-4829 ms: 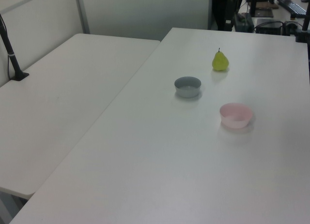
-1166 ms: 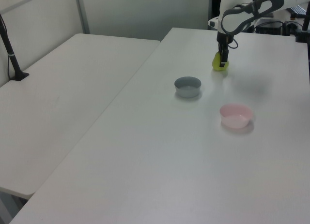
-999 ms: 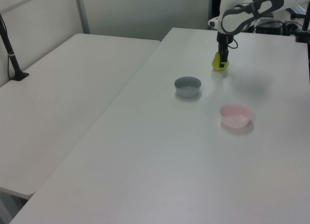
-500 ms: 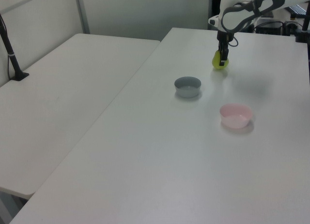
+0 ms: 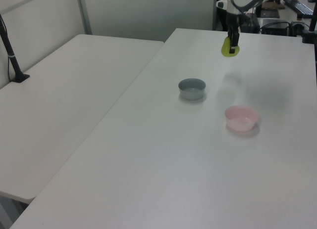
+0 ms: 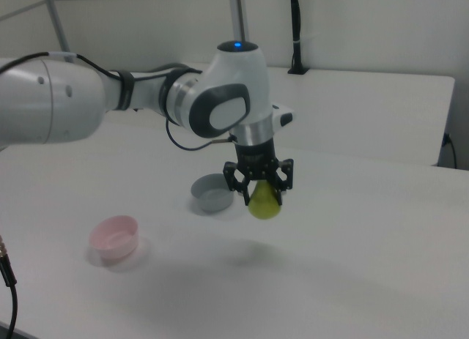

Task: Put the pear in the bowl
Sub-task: 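Lift the pear up off the table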

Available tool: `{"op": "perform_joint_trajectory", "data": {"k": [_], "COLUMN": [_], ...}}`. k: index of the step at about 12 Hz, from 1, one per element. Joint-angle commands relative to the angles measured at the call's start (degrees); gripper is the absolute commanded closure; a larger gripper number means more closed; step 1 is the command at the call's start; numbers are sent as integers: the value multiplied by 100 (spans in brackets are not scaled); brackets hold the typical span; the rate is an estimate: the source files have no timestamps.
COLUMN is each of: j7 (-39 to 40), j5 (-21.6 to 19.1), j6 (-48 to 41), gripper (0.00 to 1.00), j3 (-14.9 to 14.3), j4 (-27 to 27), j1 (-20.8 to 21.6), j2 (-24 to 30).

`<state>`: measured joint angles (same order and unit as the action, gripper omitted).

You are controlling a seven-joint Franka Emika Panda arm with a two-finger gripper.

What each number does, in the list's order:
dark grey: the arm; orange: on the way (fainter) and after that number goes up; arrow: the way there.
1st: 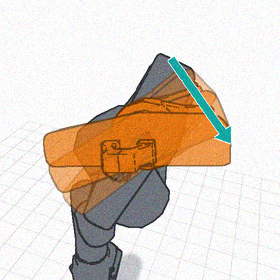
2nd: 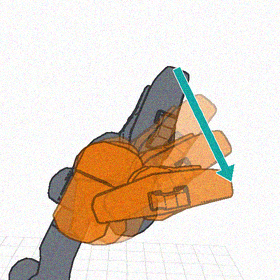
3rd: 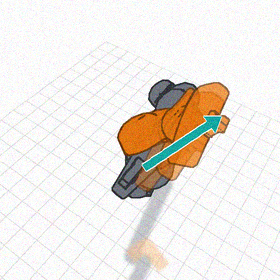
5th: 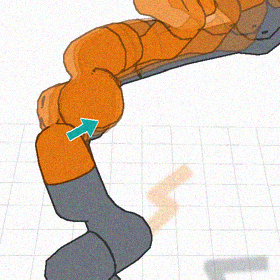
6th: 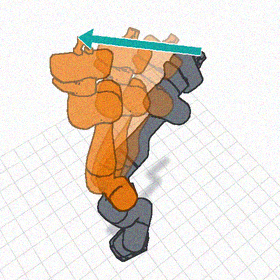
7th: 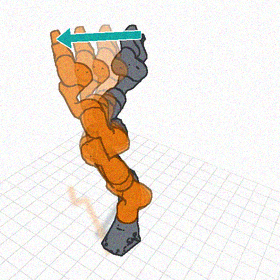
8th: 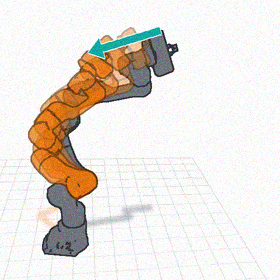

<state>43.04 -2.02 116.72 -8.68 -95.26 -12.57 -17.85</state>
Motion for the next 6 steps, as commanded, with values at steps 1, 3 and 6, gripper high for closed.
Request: {"op": "perform_joint_trajectory", "data": {"k": [1, 3, 6], "j7": [-566, -1138, -1648], "j5": [-80, -62, -123], "j6": [-1112, -1868, -2774], "gripper": [100, 100, 100], "j3": [-11, -11, -11], "j4": [392, 779, 1227], "j1": [245, 394, 492], "j2": [334, 448, 685]}}
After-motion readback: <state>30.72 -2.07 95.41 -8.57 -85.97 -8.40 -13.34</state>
